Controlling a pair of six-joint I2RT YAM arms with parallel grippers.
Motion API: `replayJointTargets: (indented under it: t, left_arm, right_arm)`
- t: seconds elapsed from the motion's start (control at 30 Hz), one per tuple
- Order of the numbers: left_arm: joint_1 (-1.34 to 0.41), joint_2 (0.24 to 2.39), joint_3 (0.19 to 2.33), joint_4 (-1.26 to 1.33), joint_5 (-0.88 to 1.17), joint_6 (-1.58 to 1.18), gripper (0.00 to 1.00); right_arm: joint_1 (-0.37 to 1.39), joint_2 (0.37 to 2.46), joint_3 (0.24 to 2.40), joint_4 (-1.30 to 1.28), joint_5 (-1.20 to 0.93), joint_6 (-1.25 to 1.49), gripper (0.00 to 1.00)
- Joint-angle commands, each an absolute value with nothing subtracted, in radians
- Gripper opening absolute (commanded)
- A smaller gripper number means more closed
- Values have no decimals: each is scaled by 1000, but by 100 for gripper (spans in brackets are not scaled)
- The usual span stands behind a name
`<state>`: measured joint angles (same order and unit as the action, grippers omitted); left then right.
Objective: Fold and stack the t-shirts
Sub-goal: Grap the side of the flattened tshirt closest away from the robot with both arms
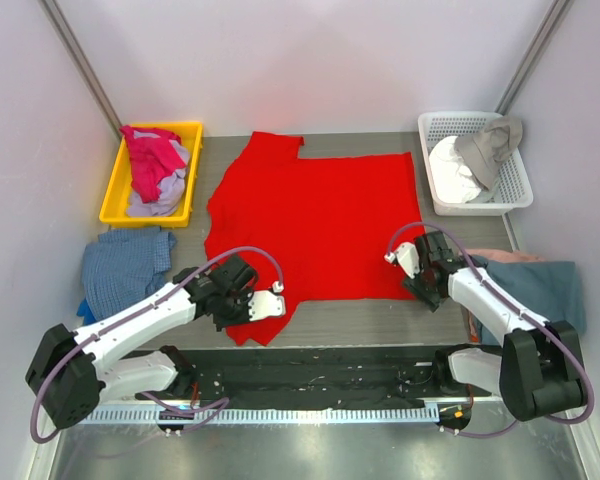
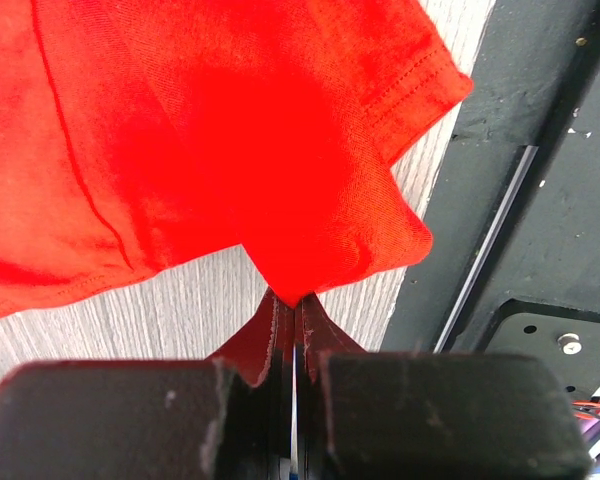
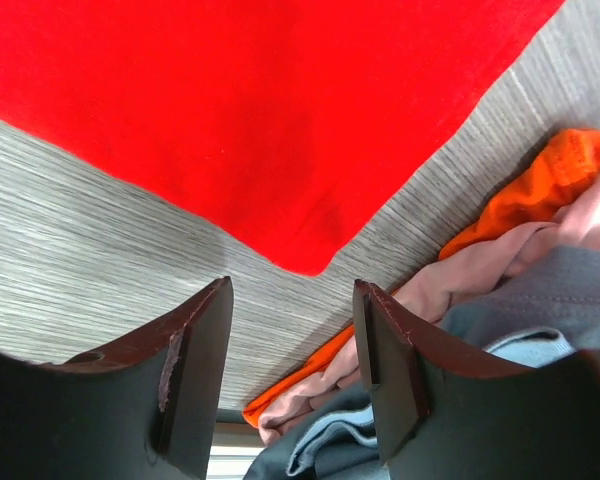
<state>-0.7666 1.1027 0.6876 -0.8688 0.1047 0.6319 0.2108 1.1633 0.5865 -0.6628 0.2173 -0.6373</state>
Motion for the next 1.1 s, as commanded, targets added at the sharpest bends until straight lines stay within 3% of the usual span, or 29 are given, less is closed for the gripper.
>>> replayJointTargets:
  t: [0.0,0.67,0.77,1.0,1.07]
  left_arm:
    - [-773,1078,684,-877,89,634,0]
    - [-772,1032,678,-896,66,623,0]
    - [-773,1023,677,-899,63,617,0]
    - [-772,994,673,-896,60,600,0]
    - [-772,977,680,-903,63,597,0]
  right_arm:
    - [173,1189,586,-647,178,-693,58]
    - [120,1416,635,-522,81,-727,46]
    - [117,1440,644,-509,71,-727,38]
    - [117,1434,634,-514,66,-713,1]
    - [118,1408,627,-540,66,-715,1]
